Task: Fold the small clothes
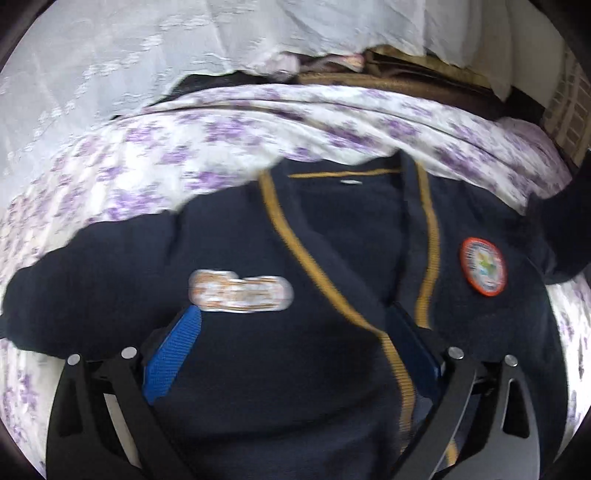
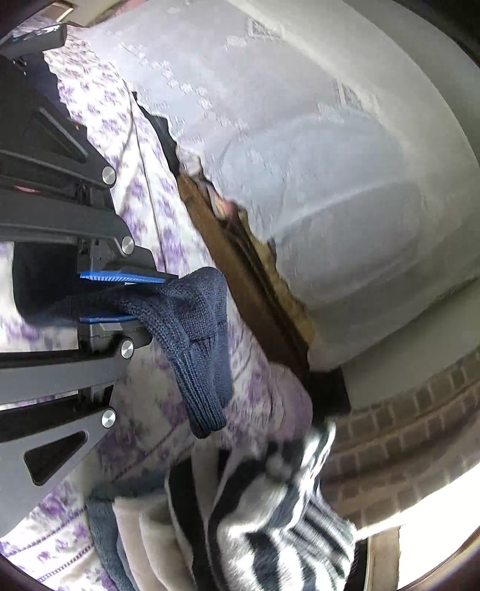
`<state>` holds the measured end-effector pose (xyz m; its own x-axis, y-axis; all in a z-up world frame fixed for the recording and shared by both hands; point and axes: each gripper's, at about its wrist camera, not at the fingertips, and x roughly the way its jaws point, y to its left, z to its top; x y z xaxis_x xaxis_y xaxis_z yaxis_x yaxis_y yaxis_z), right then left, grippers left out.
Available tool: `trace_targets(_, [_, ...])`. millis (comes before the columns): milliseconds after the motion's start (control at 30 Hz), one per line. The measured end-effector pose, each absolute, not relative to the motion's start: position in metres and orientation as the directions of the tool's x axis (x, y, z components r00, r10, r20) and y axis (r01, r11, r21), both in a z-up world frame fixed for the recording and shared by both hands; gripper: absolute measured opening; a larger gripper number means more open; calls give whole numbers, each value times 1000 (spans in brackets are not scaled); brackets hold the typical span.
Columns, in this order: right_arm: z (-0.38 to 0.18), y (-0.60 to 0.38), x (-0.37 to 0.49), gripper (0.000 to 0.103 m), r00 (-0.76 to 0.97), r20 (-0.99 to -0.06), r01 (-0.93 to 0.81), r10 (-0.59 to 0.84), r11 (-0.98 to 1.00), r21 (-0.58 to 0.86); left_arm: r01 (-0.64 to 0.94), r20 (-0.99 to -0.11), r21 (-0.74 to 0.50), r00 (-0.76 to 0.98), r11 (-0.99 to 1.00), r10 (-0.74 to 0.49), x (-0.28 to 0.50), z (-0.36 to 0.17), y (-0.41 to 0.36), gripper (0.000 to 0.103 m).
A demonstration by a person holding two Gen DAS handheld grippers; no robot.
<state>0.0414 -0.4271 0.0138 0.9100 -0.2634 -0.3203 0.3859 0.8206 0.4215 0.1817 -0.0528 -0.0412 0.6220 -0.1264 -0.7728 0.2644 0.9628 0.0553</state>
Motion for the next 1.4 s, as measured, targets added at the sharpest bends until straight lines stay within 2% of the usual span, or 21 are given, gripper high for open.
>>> trace_targets(200, [37,-370,52,14,929,-298,323,-219,872,367,224,-789,-6,598,975,-142,196,-40,-28,97])
trace_targets(467, [59,-301,87,14,944,-300,235,-136,918,321,242,-768,3,622,970,-152,198,-28,-26,97])
trace_targets(1033, [55,-193,124,14,942,-333,67,30,959,275,129,-778,-76,612,989,-139,231,-27,19,97])
trace_targets(1233, [35,-153,143,14,916,-396,24,69,974,226,42,-782,-117,611,992,-119,245,-27,46,97])
trace_targets(1400, [1,-118,165,16,844,-530,-15,87,990,138,-45,-784,-177,611,983,-113,254,-26,75,97])
